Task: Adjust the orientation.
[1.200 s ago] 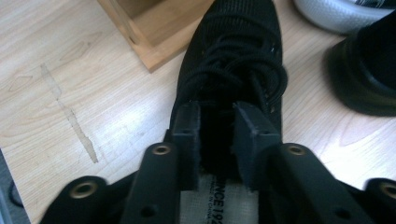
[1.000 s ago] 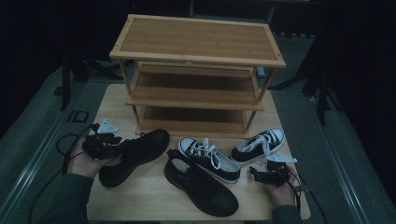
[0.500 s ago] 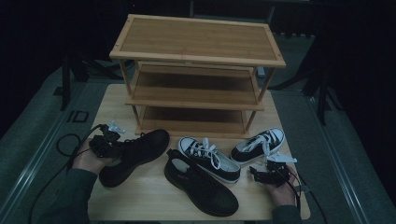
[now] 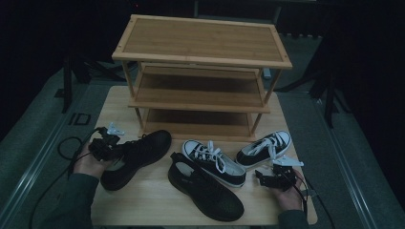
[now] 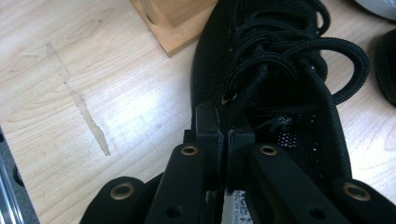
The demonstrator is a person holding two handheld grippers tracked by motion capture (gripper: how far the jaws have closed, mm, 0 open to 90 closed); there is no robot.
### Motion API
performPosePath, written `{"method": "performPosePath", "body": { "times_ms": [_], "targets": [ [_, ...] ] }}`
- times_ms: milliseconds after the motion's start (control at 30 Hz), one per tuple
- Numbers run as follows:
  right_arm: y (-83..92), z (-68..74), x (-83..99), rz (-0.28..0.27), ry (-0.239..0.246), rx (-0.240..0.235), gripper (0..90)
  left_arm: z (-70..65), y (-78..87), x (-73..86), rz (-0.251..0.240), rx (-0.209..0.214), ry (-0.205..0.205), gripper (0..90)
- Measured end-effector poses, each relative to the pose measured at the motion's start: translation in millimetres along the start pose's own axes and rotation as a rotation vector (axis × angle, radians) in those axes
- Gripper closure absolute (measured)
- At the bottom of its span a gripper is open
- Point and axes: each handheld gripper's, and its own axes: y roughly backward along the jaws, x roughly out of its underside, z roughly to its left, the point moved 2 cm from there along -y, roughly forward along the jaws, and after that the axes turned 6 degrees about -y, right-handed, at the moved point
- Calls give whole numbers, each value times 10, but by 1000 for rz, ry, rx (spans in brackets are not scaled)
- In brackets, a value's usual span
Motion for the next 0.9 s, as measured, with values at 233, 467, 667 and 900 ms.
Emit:
{"method": "performPosePath", "body": {
  "times_ms": [233, 467, 667, 900],
  "targets": [
    [0, 1, 0, 0, 1, 0, 136, 97, 5, 1, -21, -21, 40, 878],
    [0, 1, 0, 0, 1, -1, 136, 169, -33, 17, -15, -12, 61, 873],
    [0, 2, 0, 0, 1, -1, 136, 159, 25, 1, -30, 18, 71, 691],
    [0, 2, 0, 0, 2, -2, 136, 159, 128, -25, -59, 62, 73, 651]
  ]
}}
